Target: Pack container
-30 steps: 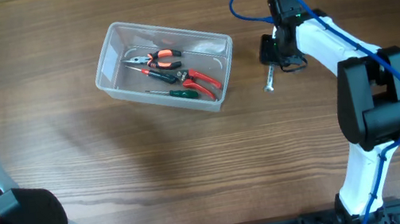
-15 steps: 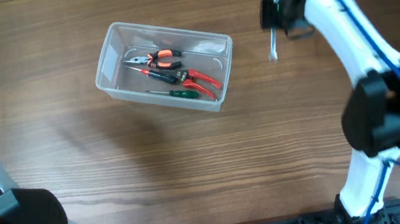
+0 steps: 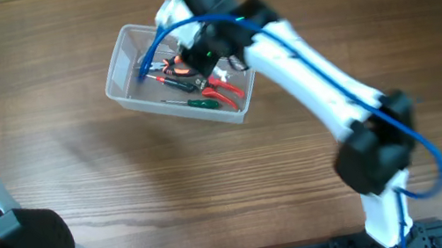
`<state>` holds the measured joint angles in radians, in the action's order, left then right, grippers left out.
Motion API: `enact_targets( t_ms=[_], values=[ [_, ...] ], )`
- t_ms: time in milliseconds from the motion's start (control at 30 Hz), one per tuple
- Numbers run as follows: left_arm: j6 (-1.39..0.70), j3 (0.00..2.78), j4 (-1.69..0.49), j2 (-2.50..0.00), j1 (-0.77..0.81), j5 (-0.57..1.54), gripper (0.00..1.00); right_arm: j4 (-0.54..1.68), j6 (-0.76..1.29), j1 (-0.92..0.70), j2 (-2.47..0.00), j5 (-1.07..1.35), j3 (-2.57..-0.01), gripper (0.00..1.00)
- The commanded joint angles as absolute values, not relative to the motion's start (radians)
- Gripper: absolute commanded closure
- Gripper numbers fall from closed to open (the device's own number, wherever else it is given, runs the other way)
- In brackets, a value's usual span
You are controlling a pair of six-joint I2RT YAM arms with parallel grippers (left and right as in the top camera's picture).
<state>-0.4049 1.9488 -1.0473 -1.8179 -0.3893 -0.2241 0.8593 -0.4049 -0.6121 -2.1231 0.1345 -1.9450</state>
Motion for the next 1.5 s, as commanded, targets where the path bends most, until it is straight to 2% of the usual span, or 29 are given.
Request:
enact_targets(
  t_ms=[0,167,267,300,333,433,467,533,567,833,933,1067,1133,1367,1467],
  values=[
    [-0.397,1.957,-1.045,-1.824,-0.395,-0.236,0.0,0.791,-0.681,-0.623,-2.19,0.158,-1.947,0.96],
    [-0.397,1.957,-1.045,-1.824,-0.395,-0.237,0.0,0.736,-0.855,-0.622,-2.247,0.243,-1.944,0.96],
    [-0.397,1.957,-1.045,-1.824,-0.395,-0.237,0.0,0.731,-0.864,-0.622,-2.263,0.29,-1.942,0.94],
    [-0.397,1.957,-1.045,-1.824,-0.395,-0.236,0.0,0.732,-0.864,-0.623,-2.265,0.289,-1.942,0.87],
    [-0.397,1.957,-1.045,-1.824,-0.395,-0.237,0.0,0.732,-0.856,-0.624,-2.266,0.289,-1.942,0.68],
    [-0.397,1.957,-1.045,-1.824,-0.395,-0.237,0.0,0.721,-0.741,-0.624,-2.247,0.227,-1.953,0.62],
    [-0.397,1.957,-1.045,-1.824,-0.395,-0.236,0.0,0.722,-0.638,-0.624,-2.225,0.128,-1.973,0.57],
    [-0.397,1.957,-1.045,-1.824,-0.395,-0.237,0.0,0.722,-0.461,-0.624,-2.152,-0.051,-1.998,0.39],
    [-0.397,1.957,-1.045,-1.824,-0.395,-0.237,0.0,0.721,-0.435,-0.624,-2.115,-0.09,-1.999,0.34],
    [-0.397,1.957,-1.045,-1.824,-0.395,-0.237,0.0,0.718,-0.431,-0.585,-1.746,-0.355,-1.999,0.23],
    [-0.397,1.957,-1.045,-1.824,-0.395,-0.237,0.0,0.728,-0.345,-0.508,-1.679,-0.464,-1.999,0.13],
    [-0.397,1.957,-1.045,-1.824,-0.395,-0.237,0.0,0.789,-0.161,-0.387,-1.657,-0.44,-1.999,0.0],
    [-0.397,1.957,-1.045,-1.824,-0.395,-0.237,0.0,0.839,-0.097,-0.324,-1.671,-0.334,-1.994,0.0],
    [-0.397,1.957,-1.045,-1.824,-0.395,-0.237,0.0,0.886,-0.098,-0.316,-1.699,0.025,-1.989,0.0],
    [-0.397,1.957,-1.045,-1.824,-0.395,-0.237,0.0,0.923,-0.047,-0.316,-1.699,0.043,-1.989,0.0]
  ],
)
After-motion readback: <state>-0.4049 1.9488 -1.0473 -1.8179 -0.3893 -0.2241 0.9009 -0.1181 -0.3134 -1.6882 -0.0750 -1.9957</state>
